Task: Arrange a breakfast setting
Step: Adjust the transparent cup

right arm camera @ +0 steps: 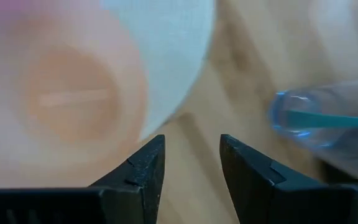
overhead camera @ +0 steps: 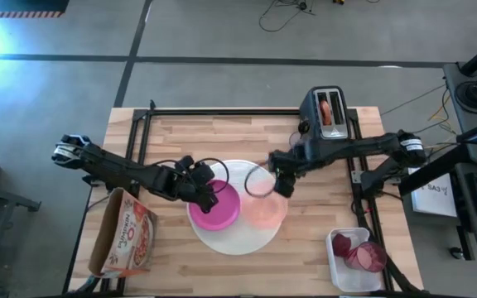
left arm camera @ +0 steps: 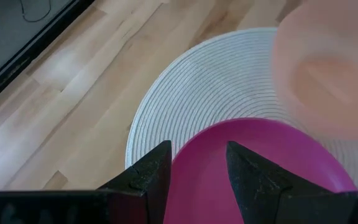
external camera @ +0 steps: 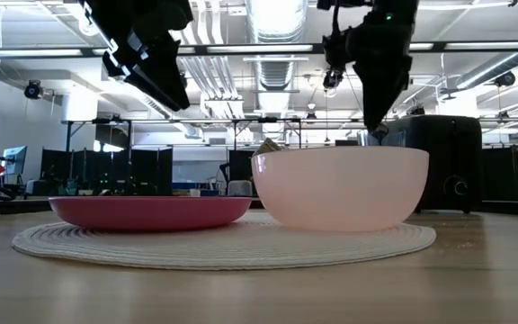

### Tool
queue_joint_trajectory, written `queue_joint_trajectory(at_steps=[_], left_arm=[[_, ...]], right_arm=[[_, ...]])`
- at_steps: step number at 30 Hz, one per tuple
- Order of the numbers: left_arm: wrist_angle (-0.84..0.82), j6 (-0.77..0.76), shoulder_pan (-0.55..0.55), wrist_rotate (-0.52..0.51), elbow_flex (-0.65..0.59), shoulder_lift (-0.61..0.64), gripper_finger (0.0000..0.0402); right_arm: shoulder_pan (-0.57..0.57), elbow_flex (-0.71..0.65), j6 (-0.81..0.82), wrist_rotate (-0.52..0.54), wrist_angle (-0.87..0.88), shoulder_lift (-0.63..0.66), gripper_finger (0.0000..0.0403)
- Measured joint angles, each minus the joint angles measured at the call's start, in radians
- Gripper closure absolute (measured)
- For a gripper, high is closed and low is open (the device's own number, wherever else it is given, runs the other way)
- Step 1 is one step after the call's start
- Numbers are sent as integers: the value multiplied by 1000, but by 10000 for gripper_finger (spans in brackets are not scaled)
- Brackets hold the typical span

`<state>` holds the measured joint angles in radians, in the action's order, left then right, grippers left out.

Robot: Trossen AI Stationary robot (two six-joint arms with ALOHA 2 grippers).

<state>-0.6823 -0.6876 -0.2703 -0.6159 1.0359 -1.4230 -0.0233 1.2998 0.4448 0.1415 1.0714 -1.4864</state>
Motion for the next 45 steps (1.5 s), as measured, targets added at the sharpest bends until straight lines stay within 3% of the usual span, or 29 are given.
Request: queue_joint_trajectory(at_steps=[10,17,38,45], left_arm=[[0,7,0,-1,0,19,265],[0,9,0,-3,0,19,265],[0,48,0,-3,0,19,265],[0,77,0,-3,0,19,265]], right_arm=[[-230,76,-89,-6,86,0,263],[-316,113,-149,-10,108,-1,262],[-324,93,-149,-10,143,-38,270],[-324,85,-166,-10,142,-91,290]])
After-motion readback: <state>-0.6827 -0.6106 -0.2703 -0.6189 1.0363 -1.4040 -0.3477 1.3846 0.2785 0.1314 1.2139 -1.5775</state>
